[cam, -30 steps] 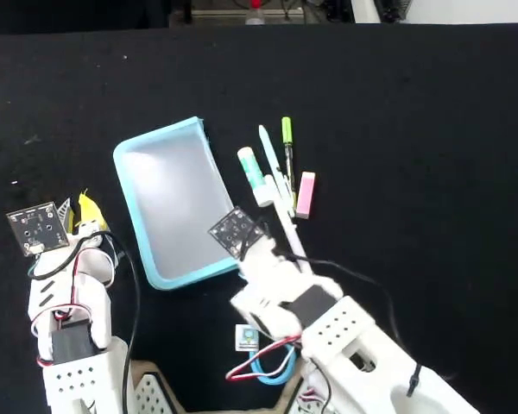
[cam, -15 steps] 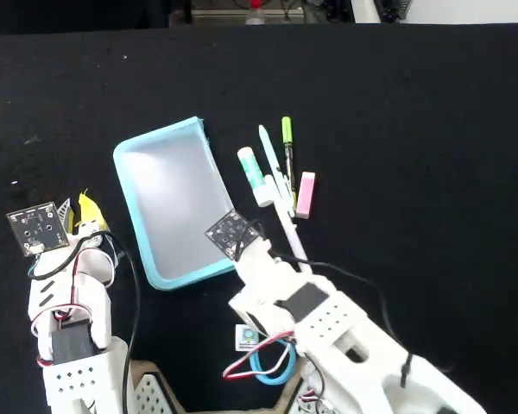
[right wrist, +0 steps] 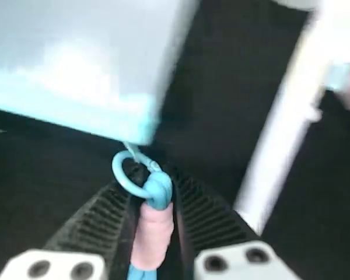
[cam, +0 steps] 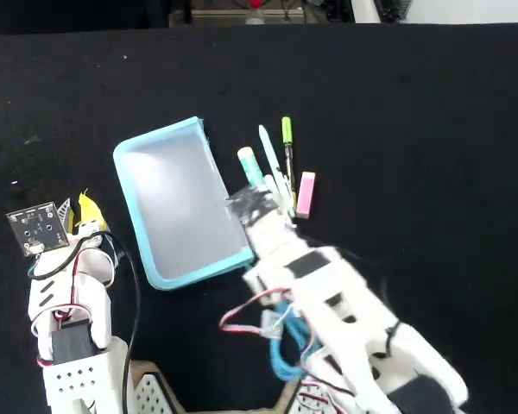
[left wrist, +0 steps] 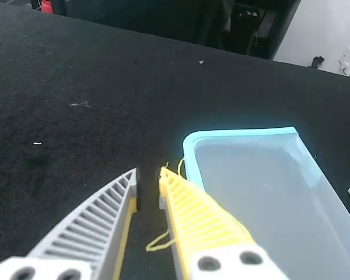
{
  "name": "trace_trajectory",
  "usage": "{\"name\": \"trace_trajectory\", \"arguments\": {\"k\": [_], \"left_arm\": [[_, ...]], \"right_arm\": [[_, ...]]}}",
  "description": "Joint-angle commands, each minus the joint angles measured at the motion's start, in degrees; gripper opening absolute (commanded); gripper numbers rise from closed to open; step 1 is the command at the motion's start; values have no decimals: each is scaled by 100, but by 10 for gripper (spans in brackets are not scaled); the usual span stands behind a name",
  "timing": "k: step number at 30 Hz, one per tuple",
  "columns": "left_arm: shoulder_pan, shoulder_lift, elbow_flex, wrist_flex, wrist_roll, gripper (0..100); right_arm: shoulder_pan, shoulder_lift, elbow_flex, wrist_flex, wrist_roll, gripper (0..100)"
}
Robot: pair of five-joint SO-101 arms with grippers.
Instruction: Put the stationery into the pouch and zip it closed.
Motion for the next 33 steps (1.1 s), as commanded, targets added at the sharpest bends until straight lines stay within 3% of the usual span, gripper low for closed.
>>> {"name": "trace_trajectory", "arguments": {"k": [1, 5, 12, 23, 30, 33], "left_arm": [[22, -26, 119, -9, -9, 75], [31, -26, 119, -18, -9, 75], [22, -26, 119, -9, -9, 75], [13, -26, 119, 9, -9, 75], [13, -26, 119, 9, -9, 76], [13, -26, 119, 9, -9, 76]], "right_arm": [[668, -629, -330, 993, 1160, 12], [686, -936, -303, 1925, 2242, 22], [686, -963, -189, 2119, 2426, 211], [44, -927, 127, 1178, 2391, 215], [53, -927, 470, 536, 2426, 213], [53, -954, 470, 536, 2444, 152]]}}
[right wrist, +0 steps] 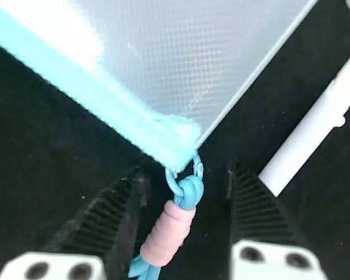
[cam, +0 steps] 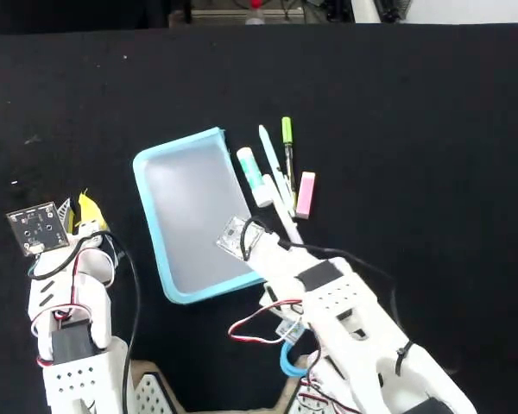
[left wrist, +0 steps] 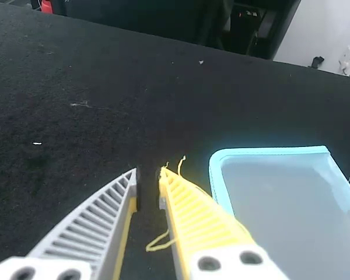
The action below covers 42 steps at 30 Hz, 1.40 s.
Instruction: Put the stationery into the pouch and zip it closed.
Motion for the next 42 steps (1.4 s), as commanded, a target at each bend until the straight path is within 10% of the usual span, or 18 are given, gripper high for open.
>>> {"name": "trace_trajectory", "arguments": {"k": [1, 4, 31, 42], "left_arm": [[13, -26, 119, 9, -9, 76], [13, -26, 119, 9, -9, 76], [673, -26, -57, 9, -9, 77], [716, -26, -57, 26, -9, 77]], "right_arm": [[-70, -127, -31, -114, 132, 116], [-70, -136, -31, -141, 457, 5], [-1415, -101, -4136, 1407, -88, 10], [-1626, -101, -4435, 290, -114, 10]]}}
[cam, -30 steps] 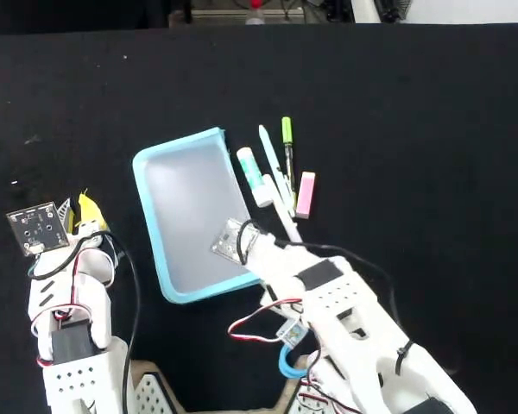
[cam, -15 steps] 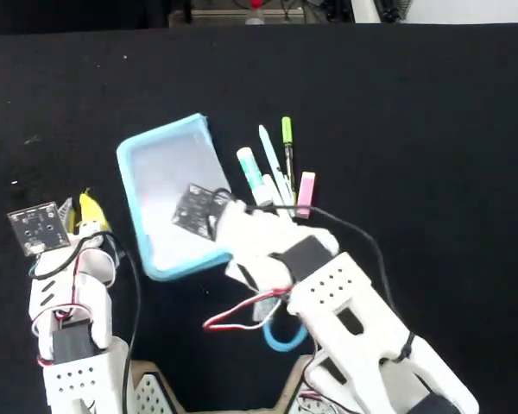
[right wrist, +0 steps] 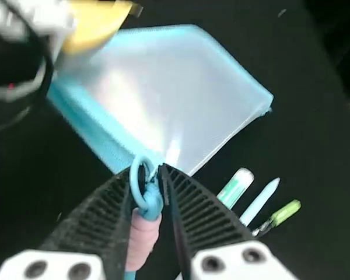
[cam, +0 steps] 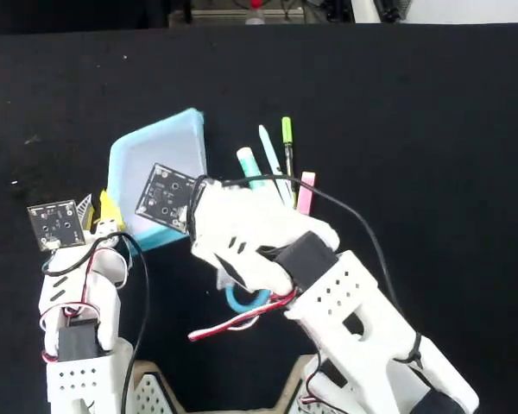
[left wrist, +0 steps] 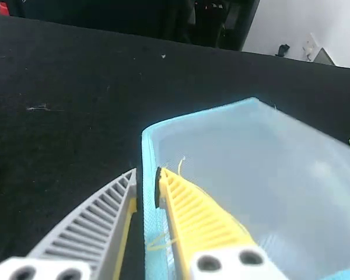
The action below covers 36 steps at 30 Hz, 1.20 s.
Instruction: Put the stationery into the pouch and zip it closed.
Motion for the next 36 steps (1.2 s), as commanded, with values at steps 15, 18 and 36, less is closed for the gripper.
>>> {"name": "trace_trajectory", "arguments": {"k": [15, 18, 36], "left_arm": [[778, -26, -4, 220, -105, 77], [1015, -26, 13, 229, -510, 77], [1648, -26, -48, 220, -563, 77]], "right_arm": [[-62, -136, -365, -1785, -721, 10], [-70, -127, -435, -1846, -1108, 10], [-642, -198, -760, -1547, -1248, 10]]}}
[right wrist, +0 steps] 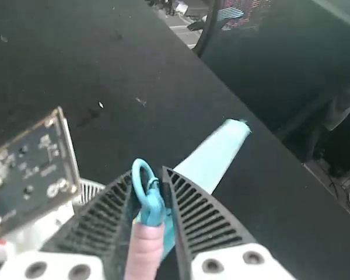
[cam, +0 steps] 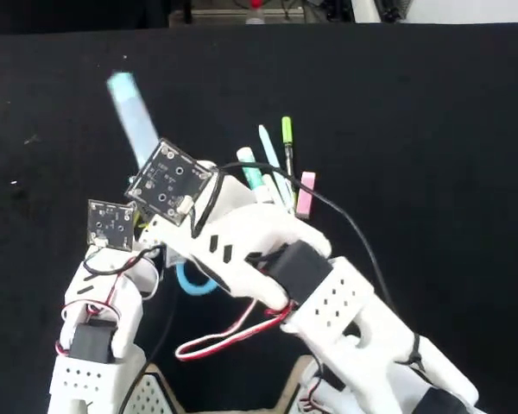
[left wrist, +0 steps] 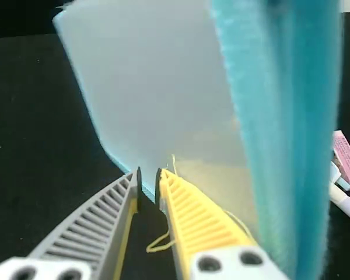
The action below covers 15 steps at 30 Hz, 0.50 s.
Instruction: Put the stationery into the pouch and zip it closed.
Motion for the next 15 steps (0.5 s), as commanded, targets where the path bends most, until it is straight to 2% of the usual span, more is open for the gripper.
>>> {"name": "trace_trajectory", "arguments": {"k": [1, 5, 11, 15], "left_arm": [[66, -26, -84, 26, -18, 77], [119, -26, -31, 26, -18, 77], [-84, -26, -84, 26, -18, 77], [-198, -26, -84, 26, -18, 77]], "right_arm": [[26, -277, -382, 273, 18, 10], [158, -673, -374, 642, 378, 10], [158, -1130, -347, 1178, 404, 10], [158, -1262, -101, 1029, 413, 10]]}}
